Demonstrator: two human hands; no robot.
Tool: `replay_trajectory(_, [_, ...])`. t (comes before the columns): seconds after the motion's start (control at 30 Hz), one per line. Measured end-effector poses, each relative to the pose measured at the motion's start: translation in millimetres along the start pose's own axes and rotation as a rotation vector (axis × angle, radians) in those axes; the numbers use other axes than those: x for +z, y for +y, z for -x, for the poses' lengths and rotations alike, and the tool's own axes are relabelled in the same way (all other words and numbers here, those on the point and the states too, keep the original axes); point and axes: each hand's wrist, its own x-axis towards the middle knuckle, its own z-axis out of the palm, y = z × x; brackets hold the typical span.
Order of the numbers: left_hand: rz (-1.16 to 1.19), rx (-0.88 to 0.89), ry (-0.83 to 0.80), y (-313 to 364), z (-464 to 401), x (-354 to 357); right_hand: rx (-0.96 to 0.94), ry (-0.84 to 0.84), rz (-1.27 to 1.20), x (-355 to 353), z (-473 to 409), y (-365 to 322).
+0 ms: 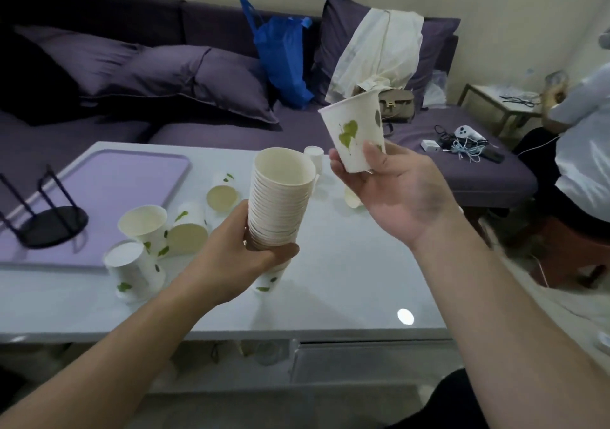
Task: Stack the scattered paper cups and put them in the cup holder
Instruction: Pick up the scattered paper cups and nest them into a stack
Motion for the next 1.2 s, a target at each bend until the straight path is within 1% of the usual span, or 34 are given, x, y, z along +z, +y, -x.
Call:
replay_trajectory(0.07, [0.016, -0.009, 0.014, -7, 1, -10, -0.064, -0.081, -0.003, 20, -9, 11])
replay_trajectory(0.17, [0.037, -0.005, 0.027, -17, 1, -18, -0.105, -0.178, 0.016, 42, -20, 27])
replay_trajectory(0.27, [0.055, 0.008, 0.030, -23, 0, -23, -0.166, -0.252, 0.216, 53, -27, 41])
replay_trajectory(0.33, [0.065, 0.008, 0.034, -24, -1, -25, -0.187, -0.260, 0.331, 60, -30, 50])
replay_trajectory(0.47, [0.064, 0.015, 0.046, -23, -3, -23, -0.178, -0.278, 0.480, 65, -30, 71])
replay_trajectory(0.63, [0.091, 0.005, 0.061, -22, -5, -21, -0.150, -0.284, 0.602, 64, -30, 80])
replay_trajectory(0.7, [0.104, 0.003, 0.060, -22, -5, -21, -0.166, -0.289, 0.667, 63, -28, 77])
replay_trajectory(0.73, [0.105, 0.004, 0.059, -22, -4, -21, -0.203, -0.281, 0.716, 64, -26, 75])
replay_trajectory(0.8, [0.101, 0.014, 0.063, -22, -3, -21, -0.351, -0.257, 0.860, 70, -22, 71])
replay_trajectory(0.87, [0.112, 0.025, 0.060, -21, -3, -21, -0.526, -0.295, 1.123, 75, -21, 71])
replay_trajectory(0.9, [0.122, 0.030, 0.055, -20, -3, -20, -0.572, -0.342, 1.287, 76, -22, 71])
replay_trajectory(0.93, [0.131, 0.037, 0.048, -20, -3, -19, -0.563, -0.376, 1.414, 76, -21, 72])
replay_trajectory(0.97, [0.134, 0.040, 0.045, -20, -3, -19, -0.529, -0.387, 1.471, 74, -20, 72])
replay_trajectory(1.0, [0.130, 0.034, 0.050, -20, -3, -18, -0.500, -0.389, 1.440, 71, -19, 71])
replay_trajectory(1.07, [0.111, 0.009, 0.065, -19, -4, -18, -0.506, -0.343, 1.247, 62, -15, 60])
replay_trajectory(1.1, [0.105, -0.002, 0.064, -19, -5, -17, -0.535, -0.265, 1.210, 54, -15, 53])
replay_trajectory(1.13, [0.104, -0.012, 0.058, -18, -5, -16, -0.566, -0.152, 1.229, 41, -17, 45])
replay_trajectory(1.2, [0.108, -0.017, 0.054, -15, -6, -13, -0.611, 0.132, 1.376, 0, -28, 33])
